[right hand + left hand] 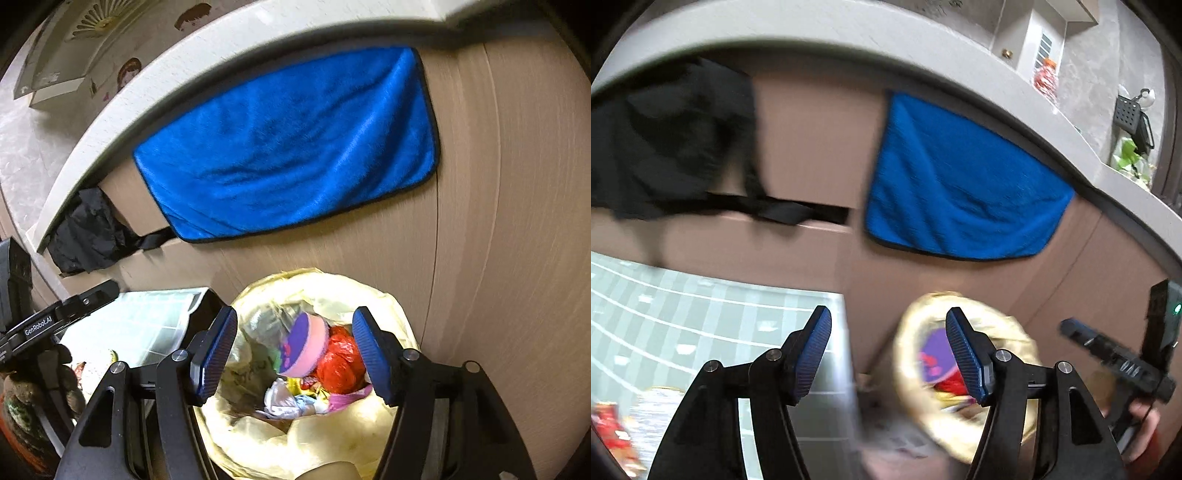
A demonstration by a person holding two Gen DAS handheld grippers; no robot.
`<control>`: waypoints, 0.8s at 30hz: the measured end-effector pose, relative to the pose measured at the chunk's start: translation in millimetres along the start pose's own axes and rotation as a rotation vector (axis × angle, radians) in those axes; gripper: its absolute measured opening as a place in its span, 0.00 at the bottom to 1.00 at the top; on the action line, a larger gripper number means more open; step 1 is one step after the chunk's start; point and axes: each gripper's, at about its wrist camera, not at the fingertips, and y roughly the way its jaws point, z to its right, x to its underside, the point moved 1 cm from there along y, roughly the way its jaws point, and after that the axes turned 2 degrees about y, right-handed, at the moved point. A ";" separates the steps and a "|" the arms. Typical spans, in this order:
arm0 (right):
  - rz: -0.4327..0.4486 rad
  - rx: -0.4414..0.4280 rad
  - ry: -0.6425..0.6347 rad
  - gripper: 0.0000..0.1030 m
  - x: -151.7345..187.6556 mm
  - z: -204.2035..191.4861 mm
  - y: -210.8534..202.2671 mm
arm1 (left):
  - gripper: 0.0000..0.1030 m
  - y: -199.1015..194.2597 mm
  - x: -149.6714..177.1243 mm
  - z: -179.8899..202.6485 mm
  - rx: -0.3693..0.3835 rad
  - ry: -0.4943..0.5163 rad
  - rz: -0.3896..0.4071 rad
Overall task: Collect trash
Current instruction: 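Open both grippers to drop the sponge and red bag into the bin, then move both grippers back over the table toward the remaining trash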
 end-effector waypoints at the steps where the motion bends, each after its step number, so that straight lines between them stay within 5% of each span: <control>1: 0.009 -0.004 -0.007 0.61 -0.9 -4.5 -2.4 | 0.63 -8.4 1.9 -7.2 -0.020 0.007 0.009; 9: 0.035 -0.074 -0.095 0.61 -1.2 -69.4 -9.0 | 0.63 -96.6 19.4 -106.5 -0.204 -0.011 0.063; 16: -0.005 -0.185 -0.155 0.61 17.5 -140.7 9.4 | 0.63 -156.4 48.9 -207.1 -0.318 -0.192 0.071; 24: -0.085 -0.267 -0.230 0.61 41.1 -206.8 32.1 | 0.66 -154.2 103.6 -262.5 -0.285 -0.381 -0.074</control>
